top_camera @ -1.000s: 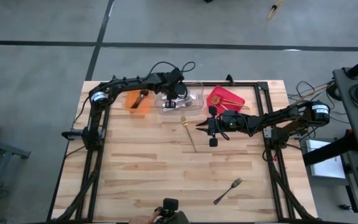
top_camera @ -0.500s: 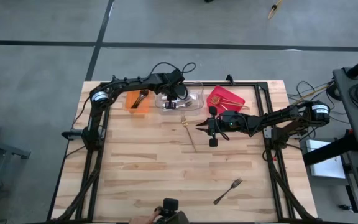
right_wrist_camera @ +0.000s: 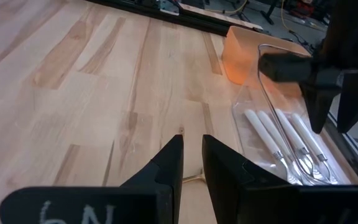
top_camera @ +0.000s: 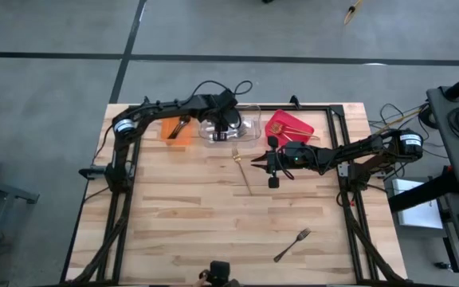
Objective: Sort silverware by color (type)
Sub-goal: Put the gold fork into the red bin
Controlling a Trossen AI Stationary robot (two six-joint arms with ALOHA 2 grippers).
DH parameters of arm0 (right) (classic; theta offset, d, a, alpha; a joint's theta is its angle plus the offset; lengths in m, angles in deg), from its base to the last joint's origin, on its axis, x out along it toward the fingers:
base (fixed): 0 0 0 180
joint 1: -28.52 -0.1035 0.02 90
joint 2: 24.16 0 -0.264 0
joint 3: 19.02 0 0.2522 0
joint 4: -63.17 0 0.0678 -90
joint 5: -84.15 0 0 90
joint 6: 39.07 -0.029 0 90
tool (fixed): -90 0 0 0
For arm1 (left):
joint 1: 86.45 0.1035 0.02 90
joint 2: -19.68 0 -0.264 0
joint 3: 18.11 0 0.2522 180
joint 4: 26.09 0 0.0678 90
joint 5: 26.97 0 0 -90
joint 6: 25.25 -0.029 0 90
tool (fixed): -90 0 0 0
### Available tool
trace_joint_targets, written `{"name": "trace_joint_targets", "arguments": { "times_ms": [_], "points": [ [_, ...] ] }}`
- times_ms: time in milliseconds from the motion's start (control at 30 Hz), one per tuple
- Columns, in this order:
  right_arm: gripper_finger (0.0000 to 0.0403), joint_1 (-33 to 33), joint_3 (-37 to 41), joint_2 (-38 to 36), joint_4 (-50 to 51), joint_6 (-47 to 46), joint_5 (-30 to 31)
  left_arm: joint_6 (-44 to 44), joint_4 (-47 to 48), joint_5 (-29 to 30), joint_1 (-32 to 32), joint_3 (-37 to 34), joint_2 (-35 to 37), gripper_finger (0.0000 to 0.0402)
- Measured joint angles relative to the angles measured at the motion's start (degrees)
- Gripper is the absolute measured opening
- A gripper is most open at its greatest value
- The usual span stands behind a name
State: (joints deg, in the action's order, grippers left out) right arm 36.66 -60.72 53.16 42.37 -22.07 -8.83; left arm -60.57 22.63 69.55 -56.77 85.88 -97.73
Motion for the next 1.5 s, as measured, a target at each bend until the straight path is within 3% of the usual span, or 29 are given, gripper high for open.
{"name": "trace_joint_targets", "arguments": {
  "times_ms": [167, 267, 567, 900, 1167, 1267, 1500],
  "points": [
    [0.0052, 0.00, 0.00, 0.00, 0.00, -1.12, 0.00, 5.69, 1.33, -2.47, -1.77, -0.05, 3.12, 0.0125],
    [0.0052, 0.00, 0.00, 0.00, 0.02, -2.43, 0.01, 9.03, 1.01, -6.88, -2.36, -1.62, 6.20, 0.0120],
    [0.0052, 0.01, -1.41, 0.00, 0.21, -10.70, 3.09, 17.55, -7.06, -8.76, -5.83, -13.31, 17.23, 0.0101],
    [0.0052, 0.00, -10.78, 0.04, 13.10, -26.09, 3.44, 17.08, -39.70, -8.83, -11.87, -35.98, 32.85, 0.0100],
    [0.0052, 0.00, -19.38, 0.09, 31.82, -37.03, 3.59, 9.58, -71.69, -15.57, -12.53, -51.60, 42.96, 0.0100],
    [0.0052, 0.00, -21.18, 0.09, 34.77, -40.52, 3.51, 7.20, -76.27, -15.65, -12.52, -54.33, 46.39, 0.0100],
    [0.0052, -0.38, -23.98, 0.80, 36.58, -44.34, 2.93, 4.47, -76.22, -15.59, -12.47, -56.81, 52.87, 0.0100]
  ]
}}
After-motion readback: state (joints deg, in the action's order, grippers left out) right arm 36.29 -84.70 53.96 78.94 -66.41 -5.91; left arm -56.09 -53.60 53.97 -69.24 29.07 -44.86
